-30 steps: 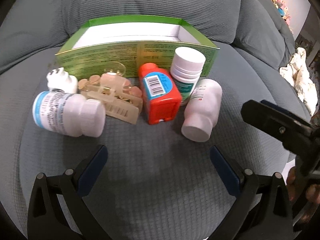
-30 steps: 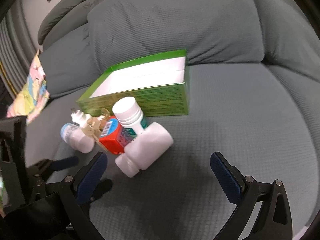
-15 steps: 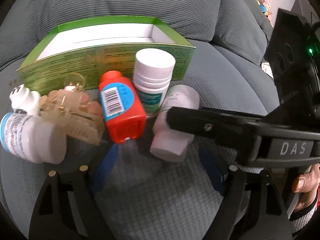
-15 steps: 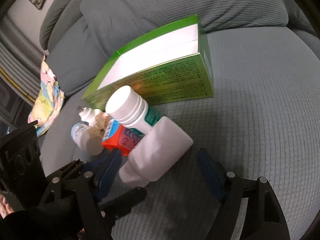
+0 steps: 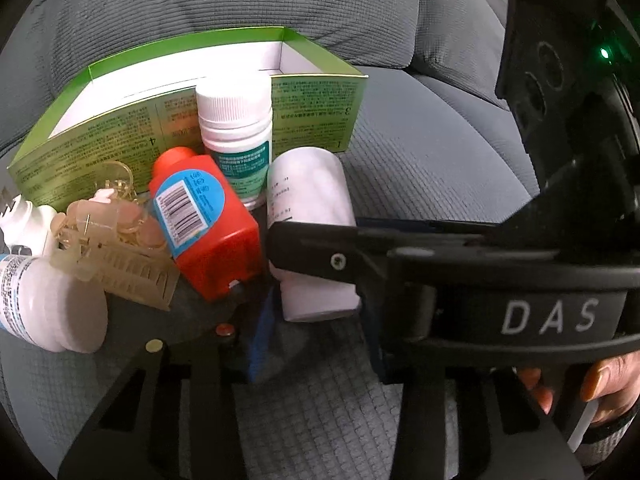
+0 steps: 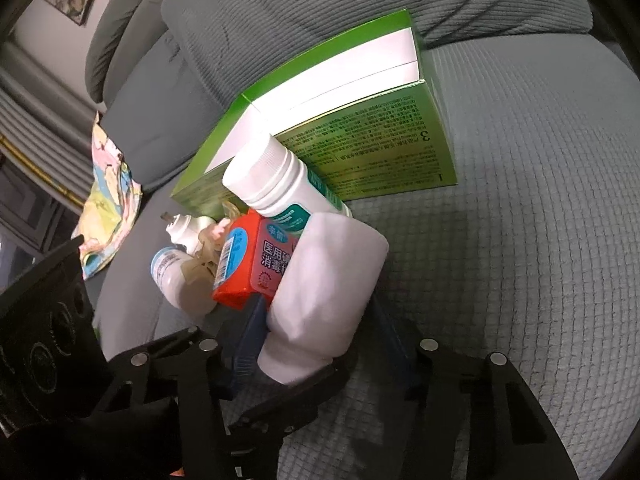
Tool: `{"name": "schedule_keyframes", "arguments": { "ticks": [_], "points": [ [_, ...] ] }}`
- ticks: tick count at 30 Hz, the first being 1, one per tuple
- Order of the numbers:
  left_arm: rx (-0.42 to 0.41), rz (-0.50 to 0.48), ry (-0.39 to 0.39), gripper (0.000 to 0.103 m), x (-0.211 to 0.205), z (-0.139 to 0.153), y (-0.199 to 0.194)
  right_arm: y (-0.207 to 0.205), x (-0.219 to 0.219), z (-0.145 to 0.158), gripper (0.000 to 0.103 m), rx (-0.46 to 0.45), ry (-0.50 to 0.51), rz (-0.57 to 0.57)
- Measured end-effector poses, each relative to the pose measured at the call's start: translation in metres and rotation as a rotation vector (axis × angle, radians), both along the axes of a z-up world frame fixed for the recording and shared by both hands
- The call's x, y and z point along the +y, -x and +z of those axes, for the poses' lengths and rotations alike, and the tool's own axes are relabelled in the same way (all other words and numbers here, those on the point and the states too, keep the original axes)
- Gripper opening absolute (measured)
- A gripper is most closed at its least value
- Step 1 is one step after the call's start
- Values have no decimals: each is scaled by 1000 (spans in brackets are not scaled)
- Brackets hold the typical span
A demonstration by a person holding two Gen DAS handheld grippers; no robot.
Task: Organize rigid objects
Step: 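Grasp the large white bottle with the right tool and lift it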
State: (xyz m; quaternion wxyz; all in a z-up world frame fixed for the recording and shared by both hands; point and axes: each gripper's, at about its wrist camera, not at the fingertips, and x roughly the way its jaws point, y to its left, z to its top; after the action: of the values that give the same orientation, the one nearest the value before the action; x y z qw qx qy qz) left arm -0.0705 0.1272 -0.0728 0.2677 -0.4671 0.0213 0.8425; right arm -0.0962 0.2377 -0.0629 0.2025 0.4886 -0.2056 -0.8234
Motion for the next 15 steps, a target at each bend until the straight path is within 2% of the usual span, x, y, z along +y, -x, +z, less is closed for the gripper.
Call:
{"name": "schedule_keyframes", "arguments": {
  "ticks": [6, 15],
  "points": [
    [32, -20, -29, 39, -12, 18, -19, -8, 2, 6, 55, 29, 17, -19],
    [138, -32, -54, 36, -12, 52, -27, -18, -3, 56, 55, 136, -2, -8]
  ]
}}
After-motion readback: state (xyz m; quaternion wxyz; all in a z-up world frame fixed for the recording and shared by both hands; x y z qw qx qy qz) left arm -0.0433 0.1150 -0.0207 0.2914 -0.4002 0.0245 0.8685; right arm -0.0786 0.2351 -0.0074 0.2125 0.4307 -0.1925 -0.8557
